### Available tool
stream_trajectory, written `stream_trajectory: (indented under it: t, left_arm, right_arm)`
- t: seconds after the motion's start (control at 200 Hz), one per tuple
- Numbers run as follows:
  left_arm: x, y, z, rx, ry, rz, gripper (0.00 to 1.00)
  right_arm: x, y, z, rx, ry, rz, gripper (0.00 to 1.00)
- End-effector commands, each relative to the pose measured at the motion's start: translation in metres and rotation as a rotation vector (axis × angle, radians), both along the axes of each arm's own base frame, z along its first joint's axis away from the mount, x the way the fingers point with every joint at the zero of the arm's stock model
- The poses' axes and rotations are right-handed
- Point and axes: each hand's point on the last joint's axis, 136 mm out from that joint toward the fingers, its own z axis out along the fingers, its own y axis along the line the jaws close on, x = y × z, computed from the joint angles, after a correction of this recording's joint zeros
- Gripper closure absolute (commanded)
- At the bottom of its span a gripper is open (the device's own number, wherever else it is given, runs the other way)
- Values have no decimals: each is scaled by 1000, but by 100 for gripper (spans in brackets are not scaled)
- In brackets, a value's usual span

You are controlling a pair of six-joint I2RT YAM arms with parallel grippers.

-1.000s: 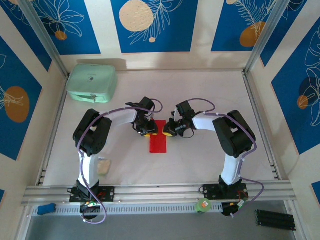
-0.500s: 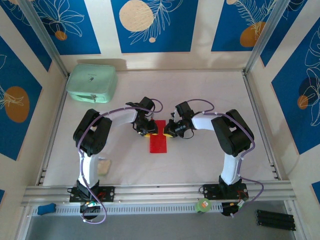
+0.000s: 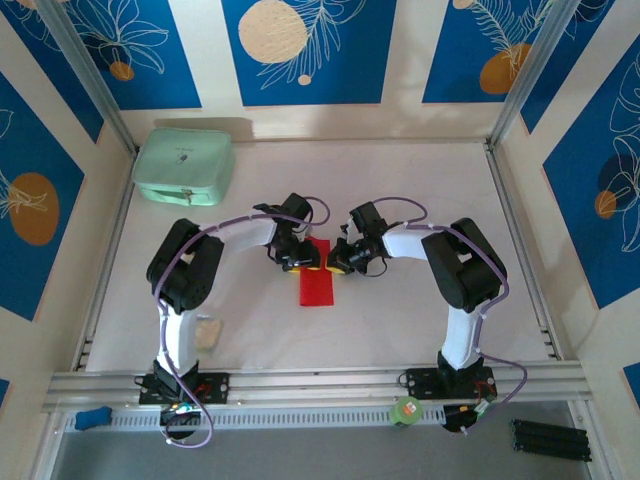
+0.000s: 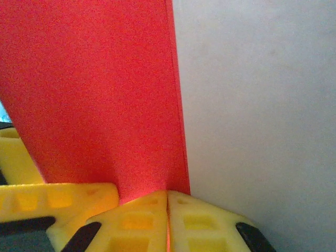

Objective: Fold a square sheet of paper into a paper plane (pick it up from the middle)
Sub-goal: Hold the square sheet of paper at the center of the table, then first fold the square sheet of paper in half at the center of the table.

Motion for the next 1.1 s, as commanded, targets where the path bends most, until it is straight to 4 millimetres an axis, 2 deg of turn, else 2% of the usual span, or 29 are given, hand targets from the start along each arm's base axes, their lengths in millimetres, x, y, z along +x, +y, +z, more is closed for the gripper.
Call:
stream_trajectory:
  t: [0.0, 0.16, 0.24, 0.33, 0.425, 0.57, 0.67, 0.75, 0.88, 1.095]
  left_arm:
    - [-27, 44, -19, 181, 88, 21, 52]
    - [-25, 54, -8, 227, 55, 23, 49]
    - [-19, 66, 6, 287, 8, 30, 48]
    - [-9, 68, 27, 290, -62, 54, 48]
    - [-1, 55, 46, 201, -118, 83, 51]
    - [4, 12, 65, -67, -149, 116, 61]
    - [0, -11, 66, -183, -109, 116, 67]
    - [-6, -20, 57, -203, -65, 103, 73]
    - [-17, -22, 39, -176, -1, 87, 79]
    - [-23, -16, 20, -121, 42, 85, 80]
  right_arm:
    - [-13, -12, -26, -95, 72, -6, 92]
    - [-14, -13, -28, -100, 80, -8, 92]
    - [-14, -14, -29, -107, 81, -10, 92]
    - [-14, -15, -30, -116, 84, -10, 92]
    - [-14, -16, -32, -123, 87, -11, 92]
    - [-15, -16, -33, -133, 94, -12, 92]
    - [-15, -17, -33, -139, 95, -12, 93]
    - [-15, -17, -33, -143, 95, -12, 93]
    - [-14, -18, -33, -148, 96, -14, 93]
    - [-15, -18, -35, -153, 101, -14, 93]
